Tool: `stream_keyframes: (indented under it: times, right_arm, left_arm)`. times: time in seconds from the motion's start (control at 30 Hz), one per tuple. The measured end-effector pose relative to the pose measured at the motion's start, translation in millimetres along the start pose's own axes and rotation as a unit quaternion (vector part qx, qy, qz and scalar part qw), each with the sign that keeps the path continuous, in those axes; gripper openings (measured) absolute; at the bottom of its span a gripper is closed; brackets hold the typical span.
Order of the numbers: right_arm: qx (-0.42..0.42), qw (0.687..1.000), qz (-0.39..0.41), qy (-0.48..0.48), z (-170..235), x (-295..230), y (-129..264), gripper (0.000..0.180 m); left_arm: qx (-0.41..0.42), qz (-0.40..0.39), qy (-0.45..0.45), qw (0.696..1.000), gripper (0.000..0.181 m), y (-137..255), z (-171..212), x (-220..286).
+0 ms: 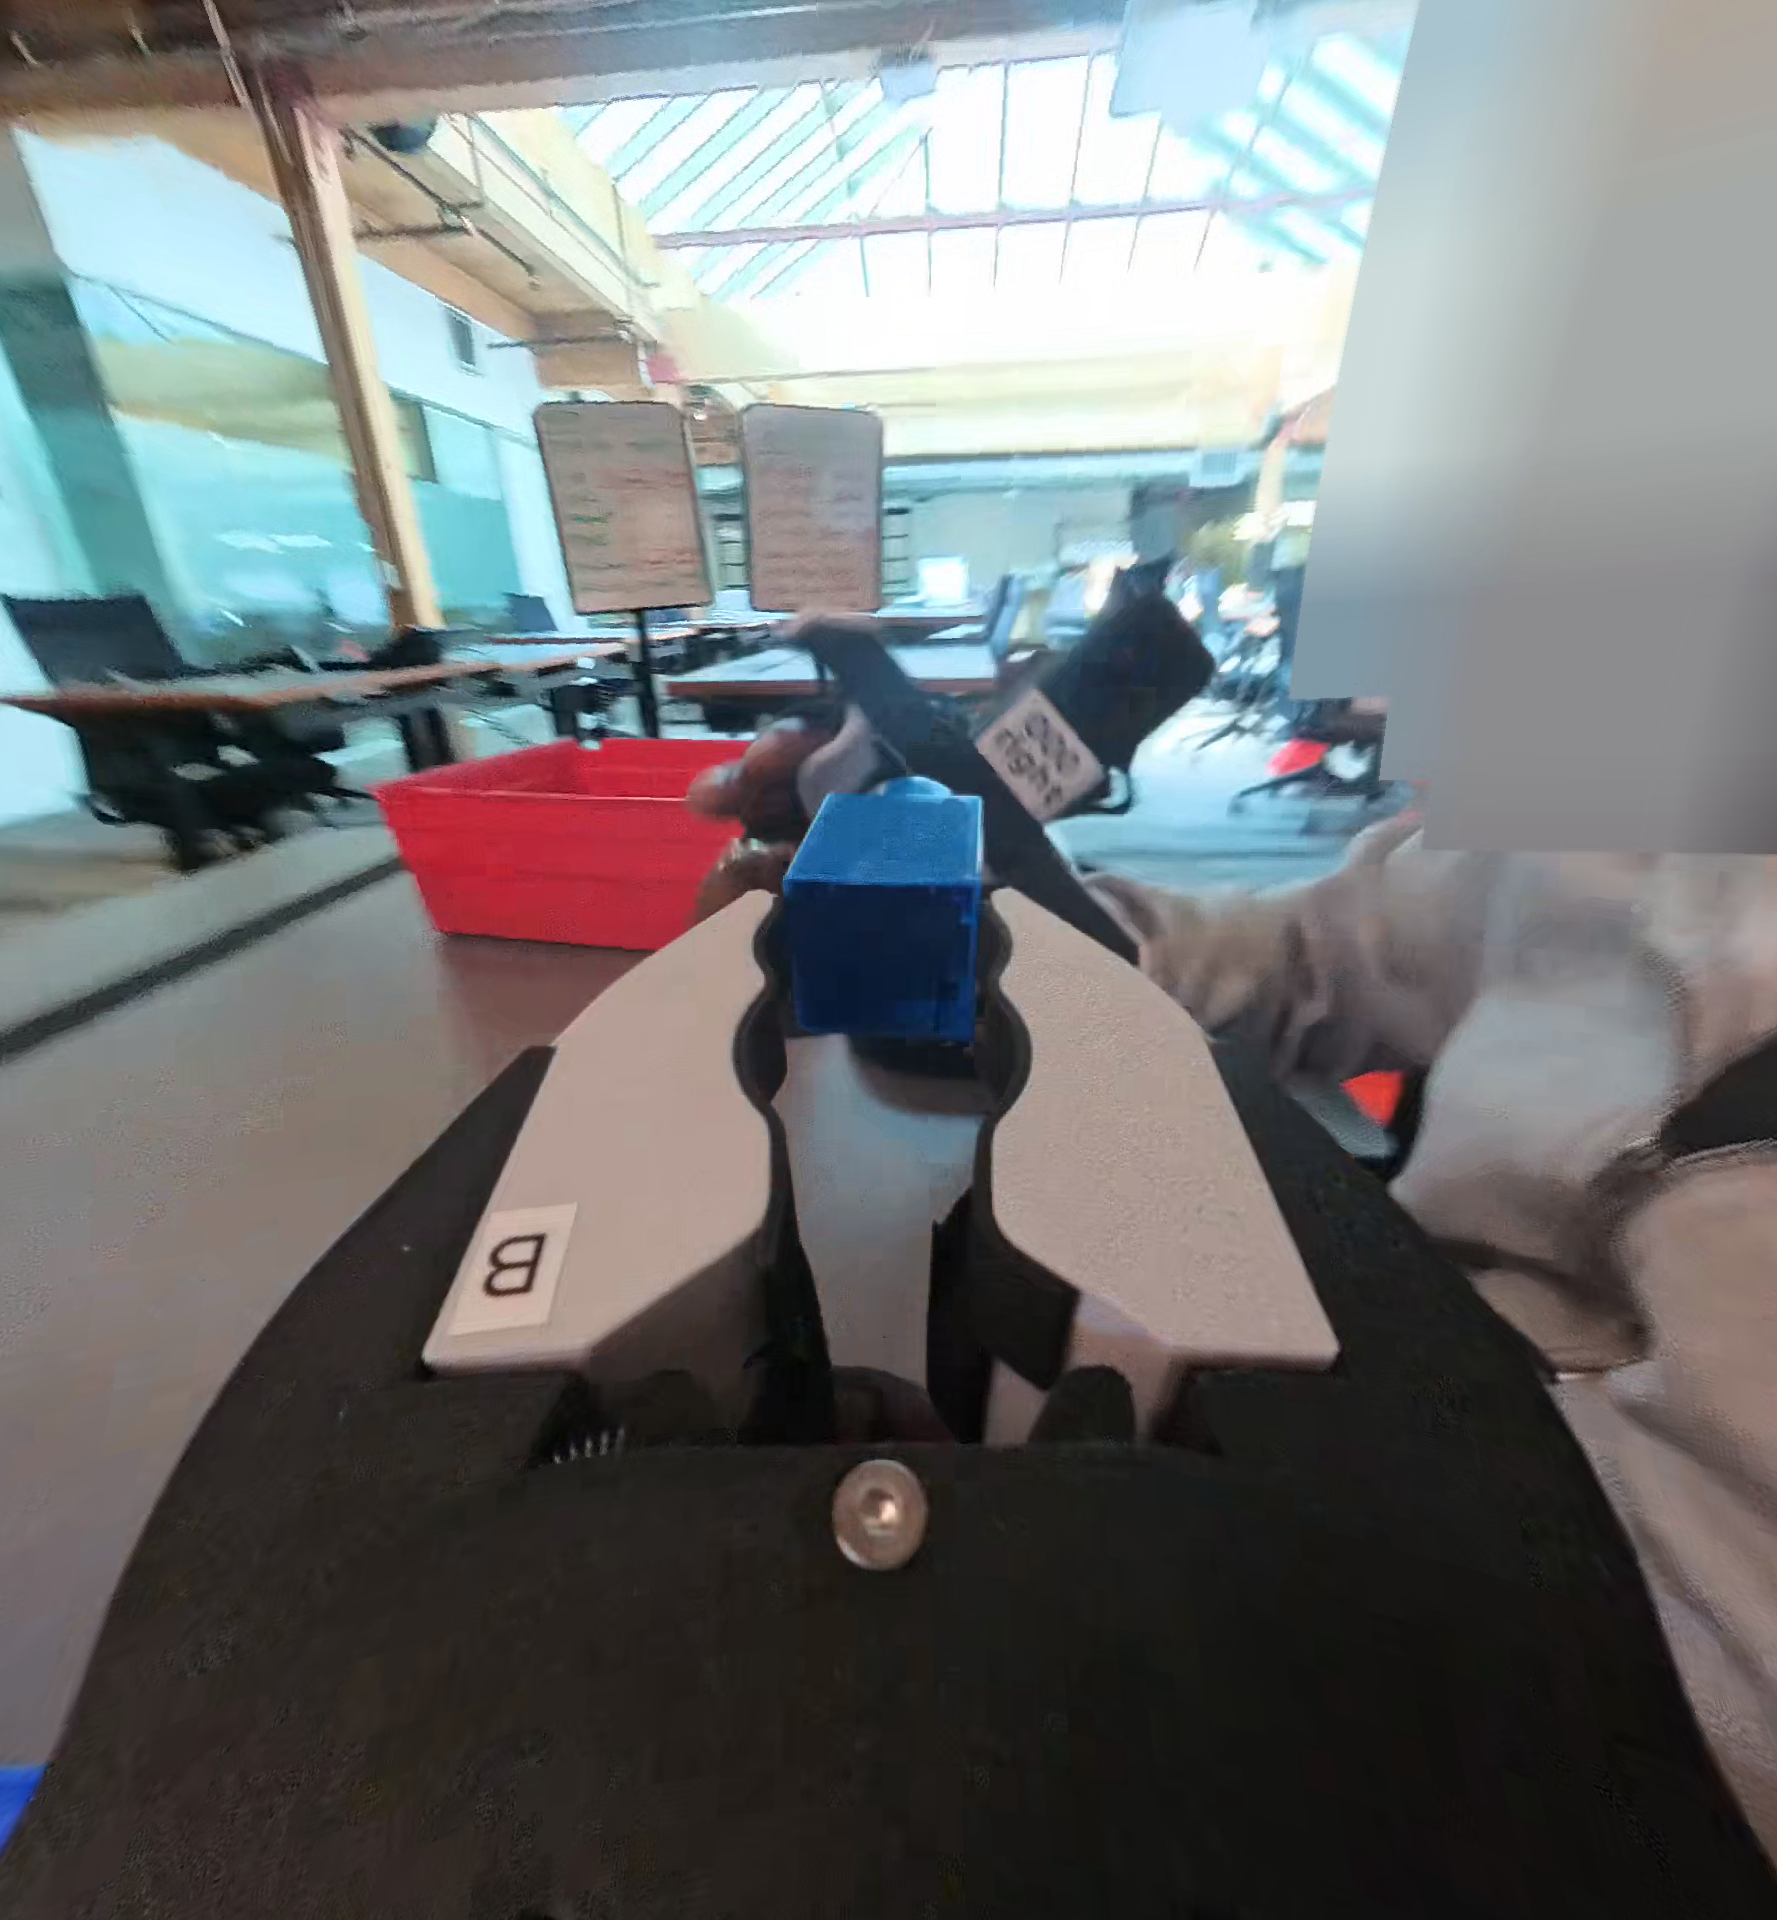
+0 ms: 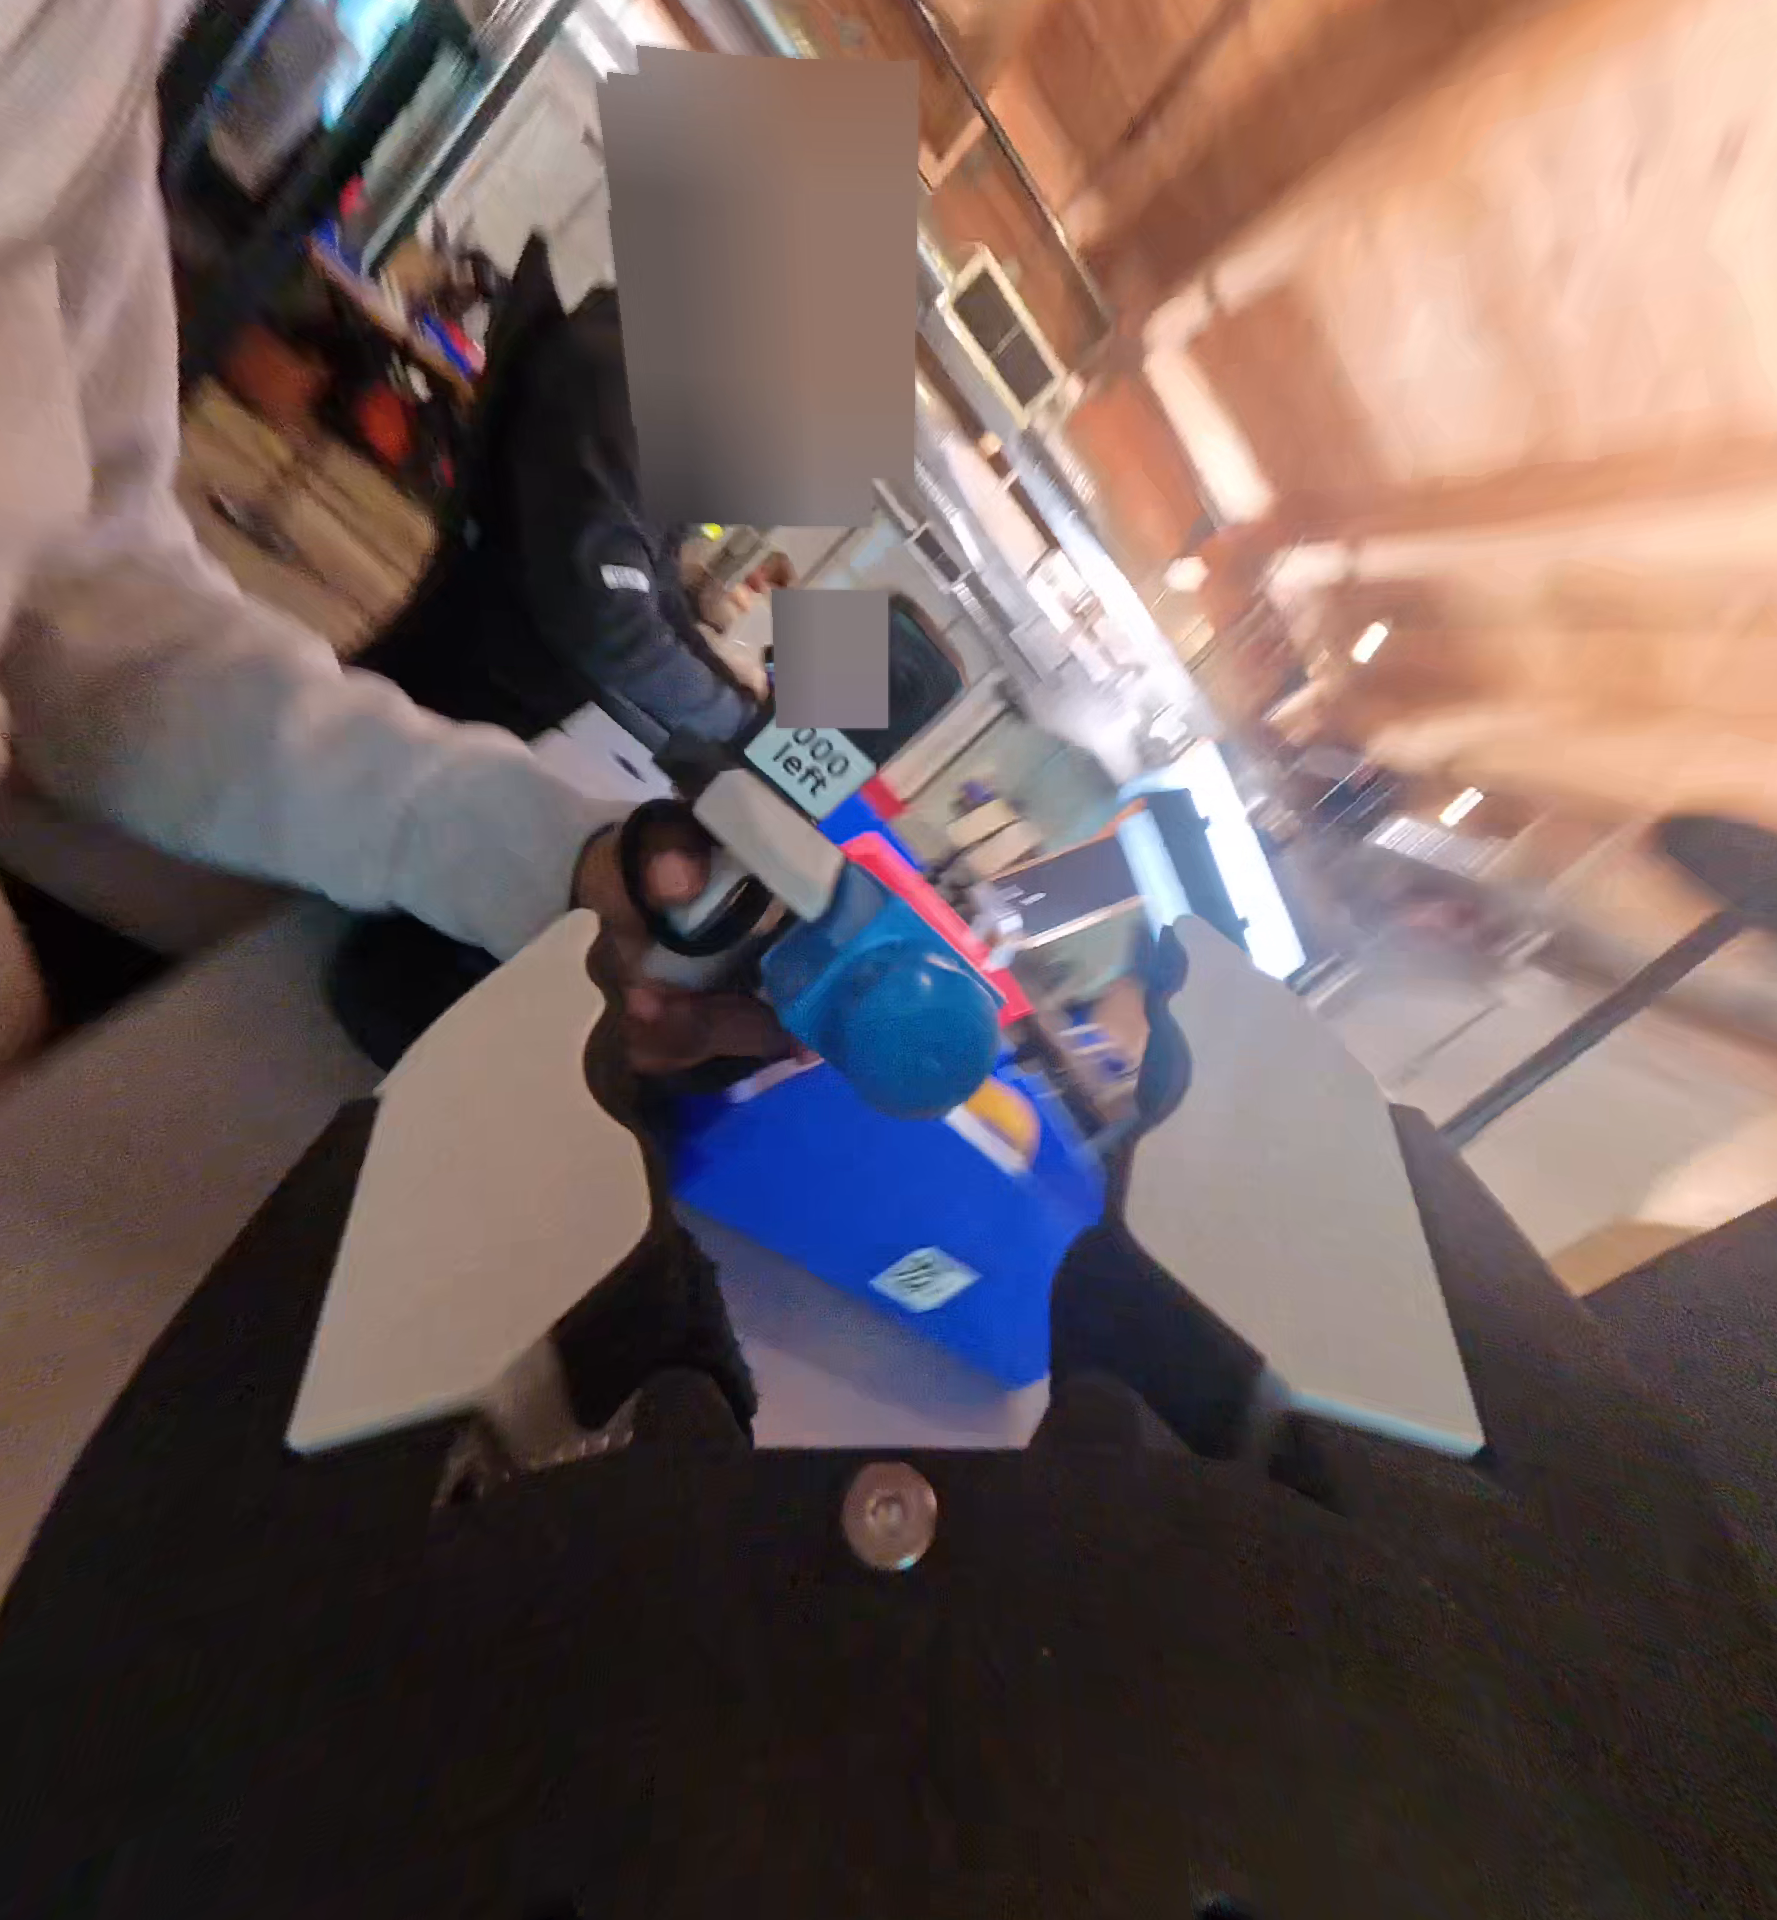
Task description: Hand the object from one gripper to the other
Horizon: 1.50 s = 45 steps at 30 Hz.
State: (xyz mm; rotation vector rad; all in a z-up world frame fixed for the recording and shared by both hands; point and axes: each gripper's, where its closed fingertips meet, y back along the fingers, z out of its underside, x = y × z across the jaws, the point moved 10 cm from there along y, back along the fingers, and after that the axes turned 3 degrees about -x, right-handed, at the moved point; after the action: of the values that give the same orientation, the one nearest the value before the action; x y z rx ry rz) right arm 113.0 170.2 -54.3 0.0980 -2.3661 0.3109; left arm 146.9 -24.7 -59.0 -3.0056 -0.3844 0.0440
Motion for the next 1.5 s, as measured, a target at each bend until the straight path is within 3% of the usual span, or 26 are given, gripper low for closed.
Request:
stream_keyframes:
  times: [0.07, 0.17, 0.37, 0.5, 0.6, 0.67, 0.73, 0.8, 0.83, 0.93, 1.07, 1.17, 1.27, 1.37, 1.47, 1.5]
  right_arm:
    - [-0.01, 0.992, 0.01, 0.124, -4, -11, -3, 0.1]
    - [-0.058, 0.981, 0.016, 0.186, 1, -15, -6, 0.088]
    - [-0.101, 0.965, 0.008, 0.242, 2, -18, -3, 0.05]
    - [-0.121, 0.96, -0.002, 0.251, 4, -19, -3, 0.036]
    - [-0.123, 0.963, -0.004, 0.238, 3, -19, -3, 0.035]
    - [-0.114, 0.973, 0.003, 0.203, 1, -15, -2, 0.035]
    - [-0.098, 0.987, 0.018, 0.124, 0, -6, 1, 0.036]
    - [-0.081, 0.997, 0.018, -0.01, 4, 7, 4, 0.036]
    - [-0.071, 0.993, 0.011, -0.096, 8, 14, 6, 0.035]
    - [-0.053, 0.937, -0.031, -0.343, 22, 28, 10, 0.035]
    - [-0.057, 0.841, -0.105, -0.528, 37, 30, 9, 0.035]
    - [-0.076, 0.799, -0.141, -0.58, 44, 25, 6, 0.035]
    - [-0.092, 0.792, -0.153, -0.584, 46, 22, 3, 0.035]
    - [-0.096, 0.793, -0.159, -0.581, 46, 21, 3, 0.035]
    - [-0.083, 0.8, -0.162, -0.572, 44, 19, 1, 0.038]
    - [-0.074, 0.81, -0.155, -0.561, 42, 19, 0, 0.047]
  left_arm:
    - [0.003, 0.024, 0.058, 0.998, 0.033, 1, 1, -4]
    - [-0.013, 0.061, 0.129, 0.99, 0.033, -1, 5, -8]
    - [-0.038, 0.093, 0.21, 0.973, 0.034, -3, 14, -13]
    - [-0.046, 0.097, 0.201, 0.974, 0.034, -3, 14, -11]
    - [-0.034, 0.097, 0.194, 0.976, 0.034, -4, 14, -10]
    - [0.0, 0.076, 0.133, 0.988, 0.05, -3, 8, -6]
    - [0.059, 0.015, 0.009, 0.998, 0.07, 0, 1, 1]
    - [0.103, -0.083, -0.139, 0.981, 0.082, 4, -3, 5]
    - [0.086, -0.12, -0.212, 0.966, 0.082, 4, -4, 7]
    - [0.011, -0.119, -0.333, 0.935, 0.086, -6, 5, 16]
    - [-0.086, -0.146, -0.426, 0.889, 0.085, -17, 18, 15]
    - [-0.113, -0.147, -0.475, 0.86, 0.073, -20, 23, 19]
    - [-0.132, -0.149, -0.497, 0.844, 0.058, -22, 26, 19]
    - [-0.119, -0.154, -0.49, 0.85, 0.036, -20, 24, 19]
    - [-0.097, -0.135, -0.451, 0.877, 0.036, -18, 20, 20]
    - [-0.083, -0.125, -0.423, 0.894, 0.035, -17, 18, 20]
